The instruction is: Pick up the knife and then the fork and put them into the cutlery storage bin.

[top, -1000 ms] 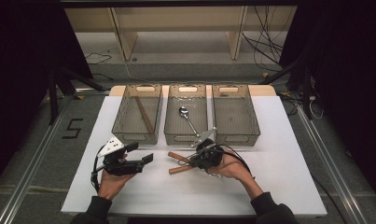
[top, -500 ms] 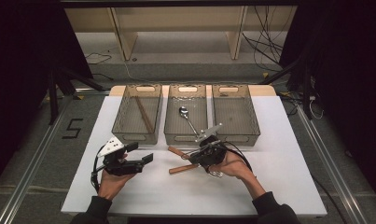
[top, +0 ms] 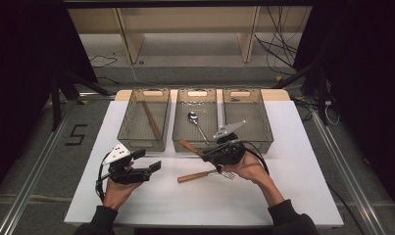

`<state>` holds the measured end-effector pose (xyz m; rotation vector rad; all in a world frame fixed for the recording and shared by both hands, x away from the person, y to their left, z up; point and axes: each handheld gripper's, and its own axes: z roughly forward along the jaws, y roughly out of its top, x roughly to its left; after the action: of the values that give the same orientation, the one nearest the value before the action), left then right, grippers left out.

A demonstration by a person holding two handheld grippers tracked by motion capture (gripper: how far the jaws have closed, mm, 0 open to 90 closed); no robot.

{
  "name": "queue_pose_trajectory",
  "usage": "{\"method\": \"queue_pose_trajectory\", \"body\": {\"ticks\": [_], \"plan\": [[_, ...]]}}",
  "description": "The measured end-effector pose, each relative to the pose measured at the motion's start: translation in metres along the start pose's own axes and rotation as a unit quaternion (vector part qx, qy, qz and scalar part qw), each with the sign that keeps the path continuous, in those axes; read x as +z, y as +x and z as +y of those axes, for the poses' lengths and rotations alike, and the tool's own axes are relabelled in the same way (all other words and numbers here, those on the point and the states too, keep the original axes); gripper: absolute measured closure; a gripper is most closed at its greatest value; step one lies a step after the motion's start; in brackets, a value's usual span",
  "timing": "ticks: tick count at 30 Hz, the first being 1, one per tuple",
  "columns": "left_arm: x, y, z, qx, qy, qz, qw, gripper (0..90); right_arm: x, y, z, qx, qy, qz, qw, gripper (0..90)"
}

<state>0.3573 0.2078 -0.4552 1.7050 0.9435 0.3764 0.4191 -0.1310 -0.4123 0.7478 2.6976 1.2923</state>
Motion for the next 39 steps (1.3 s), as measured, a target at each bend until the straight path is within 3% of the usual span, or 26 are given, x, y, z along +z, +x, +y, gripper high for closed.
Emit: {"method": "queue_pose_trajectory", "body": {"ticks": [10,19,24,33,39], "plan": [[0.0,0.0,0.0,0.0,0.001,-0.001,1.0,15.8,-0.037,-0.018,0.027,0.024,-0.059,-0.024,0.9977,77.6],[0.0,0.0,0.0,0.0,0.0,-0.001,1.0,15.8,-0.061,-0.047,0.039,0.063,-0.098,-0.053,0.9917,77.5],[0.0,0.0,0.0,0.0,0.0,0.0,1.0,15.8,-0.071,-0.066,0.039,0.089,-0.104,-0.08,0.9874,77.5],[0.0,0.0,0.0,-0.001,-0.001,0.0,1.0,15.8,-0.078,-0.103,0.031,0.144,-0.09,-0.116,0.9787,77.5],[0.0,0.0,0.0,-0.002,-0.001,-0.001,1.0,15.8,-0.078,-0.125,0.024,0.177,-0.09,-0.134,0.9708,77.5]]}}
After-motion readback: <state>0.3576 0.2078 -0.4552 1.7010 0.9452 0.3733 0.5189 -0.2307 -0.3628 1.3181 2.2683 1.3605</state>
